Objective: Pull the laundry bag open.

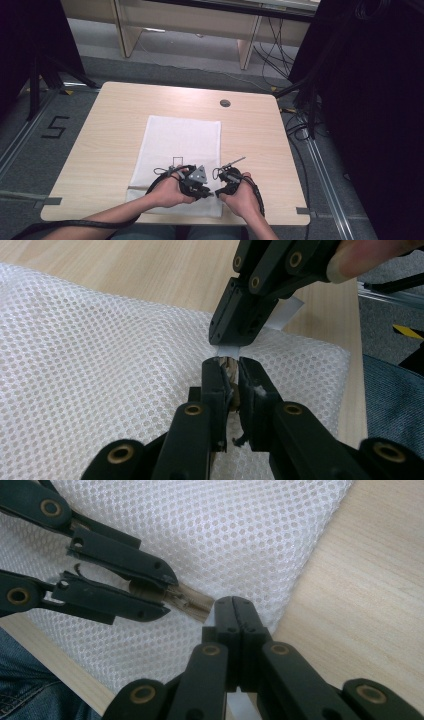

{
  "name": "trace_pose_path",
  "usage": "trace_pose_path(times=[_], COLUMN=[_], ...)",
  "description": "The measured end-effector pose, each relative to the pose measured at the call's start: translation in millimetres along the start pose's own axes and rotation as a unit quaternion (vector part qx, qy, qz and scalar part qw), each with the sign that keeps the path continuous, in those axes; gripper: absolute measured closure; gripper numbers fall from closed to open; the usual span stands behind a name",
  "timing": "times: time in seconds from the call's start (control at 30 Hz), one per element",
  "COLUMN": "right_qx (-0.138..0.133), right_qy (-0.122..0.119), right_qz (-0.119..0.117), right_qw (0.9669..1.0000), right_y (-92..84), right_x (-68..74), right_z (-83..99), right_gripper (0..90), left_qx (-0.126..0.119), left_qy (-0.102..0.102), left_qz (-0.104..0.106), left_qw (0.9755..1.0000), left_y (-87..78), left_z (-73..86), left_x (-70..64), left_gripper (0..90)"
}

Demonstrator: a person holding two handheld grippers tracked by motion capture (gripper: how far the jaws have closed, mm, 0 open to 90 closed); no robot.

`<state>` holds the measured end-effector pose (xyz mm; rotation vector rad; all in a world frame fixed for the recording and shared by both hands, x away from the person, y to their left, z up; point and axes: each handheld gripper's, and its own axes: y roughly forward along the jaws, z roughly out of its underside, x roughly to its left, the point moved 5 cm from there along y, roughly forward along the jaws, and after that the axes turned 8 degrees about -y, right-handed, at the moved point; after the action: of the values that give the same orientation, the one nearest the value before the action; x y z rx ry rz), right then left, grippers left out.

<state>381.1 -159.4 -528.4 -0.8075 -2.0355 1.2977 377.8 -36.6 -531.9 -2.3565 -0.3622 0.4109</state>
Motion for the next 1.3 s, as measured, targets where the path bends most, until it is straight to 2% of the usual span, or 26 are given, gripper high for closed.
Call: trace_pose_path(times=[0.03,0.13,0.27,0.33,0.37,0.43,0.47,0.53,0.83,0.9,0.93,0.97,1.3], right_qx=[0.007,0.006,-0.001,0.005,0.001,-0.001,0.000,-0.003,-0.002,-0.001,0.003,0.001,-0.003], right_qy=[0.010,0.008,0.000,0.008,0.002,0.002,0.002,0.000,-0.001,0.001,0.004,0.001,0.000], right_qz=[0.002,0.002,0.001,0.000,-0.001,-0.003,-0.005,-0.004,-0.004,0.002,0.003,0.001,-0.003], right_qw=[0.9999,1.0000,1.0000,1.0000,1.0000,1.0000,1.0000,1.0000,1.0000,1.0000,1.0000,1.0000,1.0000], right_y=[0.1,0.3,0.7,0.4,0.4,0.3,0.3,0.6,0.5,1.0,0.8,0.5,0.4], right_x=[0.4,0.0,-0.6,0.1,-0.7,-0.9,-1.2,-1.4,-1.2,-1.2,-1.0,-0.9,-1.4], right_z=[0.3,0.3,0.0,0.3,0.3,0.2,0.2,0.1,0.2,0.3,0.5,0.4,0.3], right_gripper=[90.0,90.0,90.0,90.0,90.0,90.0,90.0,90.0,90.0,90.0,90.0,90.0,90.0], left_qx=[0.000,0.000,0.005,0.005,0.005,0.005,0.007,0.004,0.005,0.004,0.003,0.003,0.002], left_qy=[0.000,0.000,0.013,0.005,0.005,0.009,0.017,0.011,0.010,0.002,0.012,0.001,0.006], left_qz=[0.000,0.001,0.000,0.002,0.000,0.001,-0.004,-0.001,0.003,0.002,0.003,0.004,0.003], left_qw=[1.0000,1.0000,0.9999,1.0000,1.0000,0.9999,0.9998,0.9999,0.9999,1.0000,0.9999,1.0000,1.0000], left_y=[0.0,-0.1,-2.5,-3.1,-3.6,-4.1,-4.3,-4.0,-5.5,-7.6,-8.4,-8.4,-9.3], left_z=[0.0,-0.2,-0.8,-0.1,-0.3,-0.9,-1.3,-0.9,-0.1,0.3,-0.1,0.6,1.3], left_x=[0.0,0.2,1.5,1.3,1.0,0.9,1.4,1.0,1.9,1.3,2.6,1.9,2.2], left_gripper=[81.8,81.8,81.8,81.9,81.8,81.8,81.9,81.9,81.8,81.9,81.8,81.8,81.8])
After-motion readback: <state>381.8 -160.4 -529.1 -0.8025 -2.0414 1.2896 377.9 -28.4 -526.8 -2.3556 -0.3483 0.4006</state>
